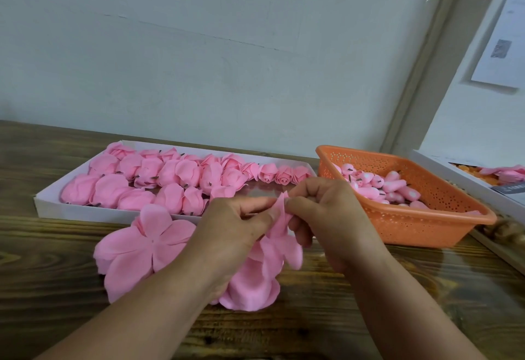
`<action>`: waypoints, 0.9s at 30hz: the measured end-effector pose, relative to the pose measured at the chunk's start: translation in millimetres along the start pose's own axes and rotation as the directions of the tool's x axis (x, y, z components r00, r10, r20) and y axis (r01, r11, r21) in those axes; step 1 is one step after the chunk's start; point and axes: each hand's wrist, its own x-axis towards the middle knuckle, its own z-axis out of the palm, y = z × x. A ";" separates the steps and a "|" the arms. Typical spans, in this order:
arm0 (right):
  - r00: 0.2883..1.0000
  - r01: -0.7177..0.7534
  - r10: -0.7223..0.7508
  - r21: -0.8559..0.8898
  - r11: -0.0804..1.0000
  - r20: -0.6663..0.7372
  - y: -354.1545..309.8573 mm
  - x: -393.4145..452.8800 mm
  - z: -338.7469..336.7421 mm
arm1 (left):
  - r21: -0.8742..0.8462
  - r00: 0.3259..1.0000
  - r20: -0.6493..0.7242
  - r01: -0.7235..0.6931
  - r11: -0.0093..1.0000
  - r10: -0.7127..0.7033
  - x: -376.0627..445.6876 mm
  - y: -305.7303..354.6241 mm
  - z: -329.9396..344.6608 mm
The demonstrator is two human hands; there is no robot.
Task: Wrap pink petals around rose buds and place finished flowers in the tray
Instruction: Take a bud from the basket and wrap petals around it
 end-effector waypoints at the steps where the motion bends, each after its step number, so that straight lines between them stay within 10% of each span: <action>1: 1.000 -0.011 0.010 0.030 0.999 0.017 -0.4 -0.1 -0.5 | 0.008 1.000 0.005 0.004 1.000 -0.004 0.3 0.0 -0.2; 27: 0.960 -0.017 -0.033 0.174 0.985 0.279 0.5 3.5 -22.1 | -0.212 0.974 0.172 0.184 0.960 -0.148 5.8 3.3 -9.7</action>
